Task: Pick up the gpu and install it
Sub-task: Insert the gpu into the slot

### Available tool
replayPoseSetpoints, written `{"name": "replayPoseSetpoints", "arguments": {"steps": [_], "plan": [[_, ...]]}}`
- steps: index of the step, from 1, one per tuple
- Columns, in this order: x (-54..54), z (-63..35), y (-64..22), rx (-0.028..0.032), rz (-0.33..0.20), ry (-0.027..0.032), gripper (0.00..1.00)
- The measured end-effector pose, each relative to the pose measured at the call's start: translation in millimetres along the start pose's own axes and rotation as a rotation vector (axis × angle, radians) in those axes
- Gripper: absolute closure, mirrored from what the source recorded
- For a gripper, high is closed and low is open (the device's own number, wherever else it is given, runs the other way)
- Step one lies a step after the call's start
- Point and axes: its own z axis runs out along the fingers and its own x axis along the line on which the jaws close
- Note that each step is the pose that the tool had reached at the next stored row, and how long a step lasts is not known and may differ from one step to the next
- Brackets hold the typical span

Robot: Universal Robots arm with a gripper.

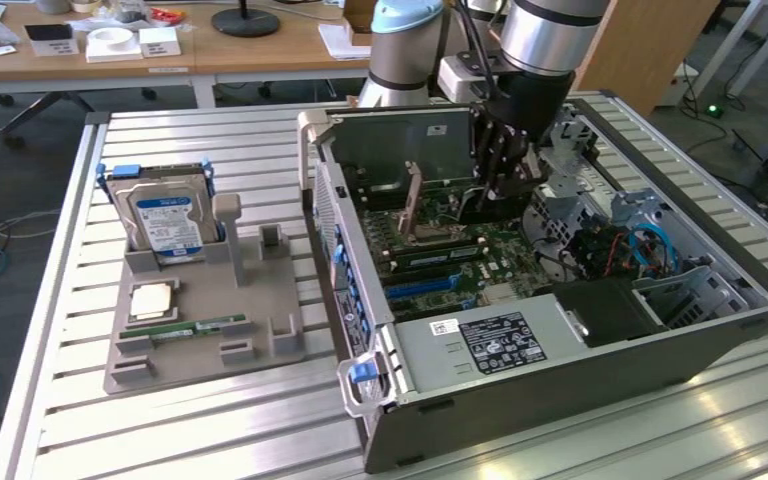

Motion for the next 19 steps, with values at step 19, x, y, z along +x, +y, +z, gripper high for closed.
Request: {"name": "replayPoseSetpoints", "arguments": {"steps": [19], "plan": [[3.7, 5.3, 3.5, 0.0027, -0.023, 0.0003, 0.74]]}}
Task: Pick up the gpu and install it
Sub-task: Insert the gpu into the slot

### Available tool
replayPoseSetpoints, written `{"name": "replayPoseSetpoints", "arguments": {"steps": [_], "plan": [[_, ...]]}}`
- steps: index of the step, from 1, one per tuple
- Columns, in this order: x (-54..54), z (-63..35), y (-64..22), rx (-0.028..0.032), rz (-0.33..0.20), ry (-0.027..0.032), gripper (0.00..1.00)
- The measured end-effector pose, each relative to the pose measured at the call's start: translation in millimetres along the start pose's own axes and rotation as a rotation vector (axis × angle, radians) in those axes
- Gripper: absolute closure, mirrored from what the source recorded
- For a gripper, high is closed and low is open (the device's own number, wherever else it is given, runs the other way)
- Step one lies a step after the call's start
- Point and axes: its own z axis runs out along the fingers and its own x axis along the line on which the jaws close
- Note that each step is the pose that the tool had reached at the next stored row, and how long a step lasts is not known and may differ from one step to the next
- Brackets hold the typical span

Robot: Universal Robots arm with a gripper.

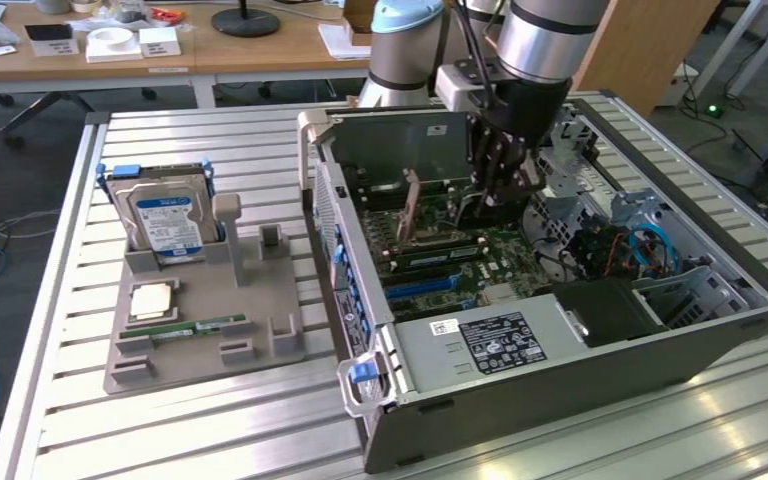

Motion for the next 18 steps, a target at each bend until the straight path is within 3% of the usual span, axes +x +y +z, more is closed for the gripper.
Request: {"name": "replayPoseSetpoints", "arguments": {"steps": [18], "plan": [[0.6, 9.0, 3.9, 0.0055, -0.015, 0.0002, 0.74]]}}
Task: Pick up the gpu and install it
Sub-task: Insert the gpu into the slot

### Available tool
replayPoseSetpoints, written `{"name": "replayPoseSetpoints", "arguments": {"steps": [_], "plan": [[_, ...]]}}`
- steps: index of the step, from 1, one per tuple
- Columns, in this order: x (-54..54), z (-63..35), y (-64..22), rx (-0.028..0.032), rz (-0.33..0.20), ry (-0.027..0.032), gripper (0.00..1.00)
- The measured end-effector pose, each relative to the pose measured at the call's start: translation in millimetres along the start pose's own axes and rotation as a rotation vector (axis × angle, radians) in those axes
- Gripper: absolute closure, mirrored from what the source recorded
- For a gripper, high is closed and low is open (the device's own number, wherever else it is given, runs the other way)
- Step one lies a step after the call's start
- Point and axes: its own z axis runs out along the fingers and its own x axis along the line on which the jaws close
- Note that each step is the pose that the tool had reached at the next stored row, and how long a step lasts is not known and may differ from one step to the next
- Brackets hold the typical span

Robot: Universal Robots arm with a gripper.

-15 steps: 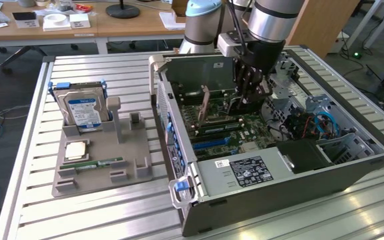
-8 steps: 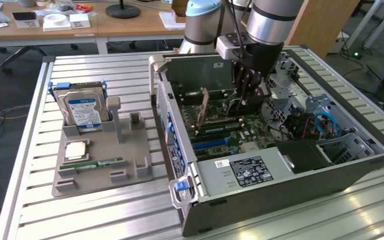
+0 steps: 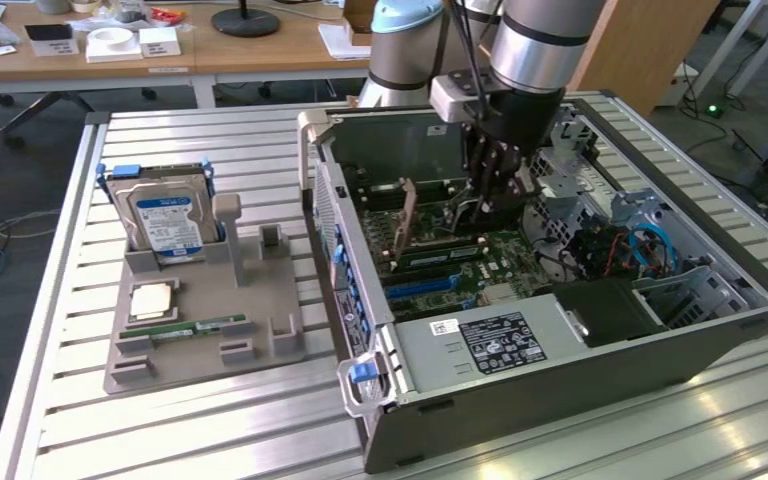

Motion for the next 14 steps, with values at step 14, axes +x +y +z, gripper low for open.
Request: {"name": "replayPoseSetpoints", "arguments": {"steps": [14], "plan": [[-0.2, 3.0, 6.1, 0.0180, -0.010, 0.0007, 0.74]]}}
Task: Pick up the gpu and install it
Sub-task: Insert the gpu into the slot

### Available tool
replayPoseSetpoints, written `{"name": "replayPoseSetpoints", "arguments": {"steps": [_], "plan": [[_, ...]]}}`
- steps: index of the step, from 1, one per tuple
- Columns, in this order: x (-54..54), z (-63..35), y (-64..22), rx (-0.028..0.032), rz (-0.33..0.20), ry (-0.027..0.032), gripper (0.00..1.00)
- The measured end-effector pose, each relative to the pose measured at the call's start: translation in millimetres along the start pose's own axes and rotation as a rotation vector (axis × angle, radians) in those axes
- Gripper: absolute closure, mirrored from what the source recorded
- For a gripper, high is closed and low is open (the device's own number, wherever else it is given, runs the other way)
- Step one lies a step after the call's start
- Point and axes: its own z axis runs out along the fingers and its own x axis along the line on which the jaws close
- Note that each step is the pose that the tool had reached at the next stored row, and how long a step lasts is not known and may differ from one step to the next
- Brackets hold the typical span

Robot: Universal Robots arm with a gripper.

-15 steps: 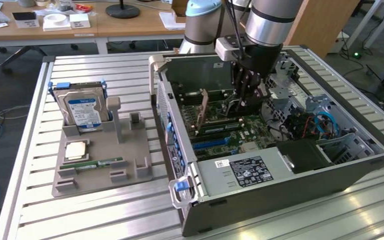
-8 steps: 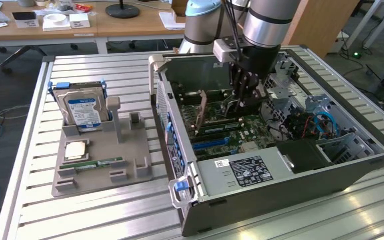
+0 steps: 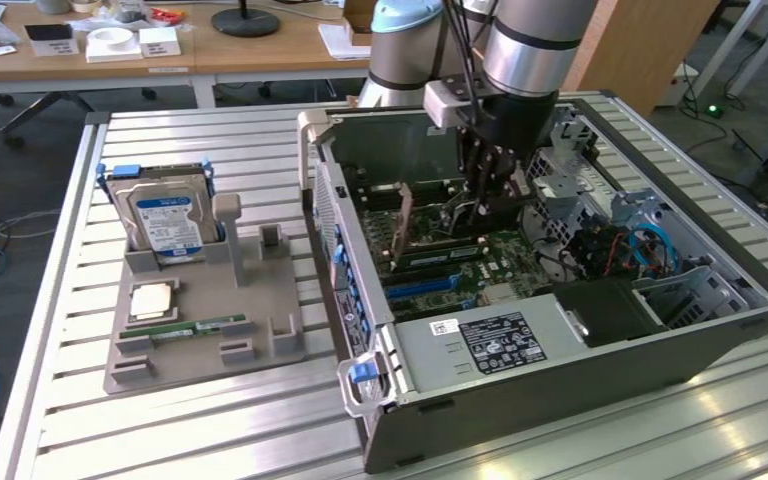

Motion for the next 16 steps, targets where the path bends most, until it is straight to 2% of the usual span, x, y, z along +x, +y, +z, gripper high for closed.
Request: {"name": "replayPoseSetpoints", "arguments": {"steps": [5, 11, 16], "plan": [[0.0, 2.1, 1.1, 0.0025, -0.003, 0.0001, 0.74], [0.0, 2.4, 1.2, 0.0028, -0.003, 0.0000, 0.74], [0.0, 3.2, 1.2, 0.0031, 0.032, 0.0009, 0.74]]}}
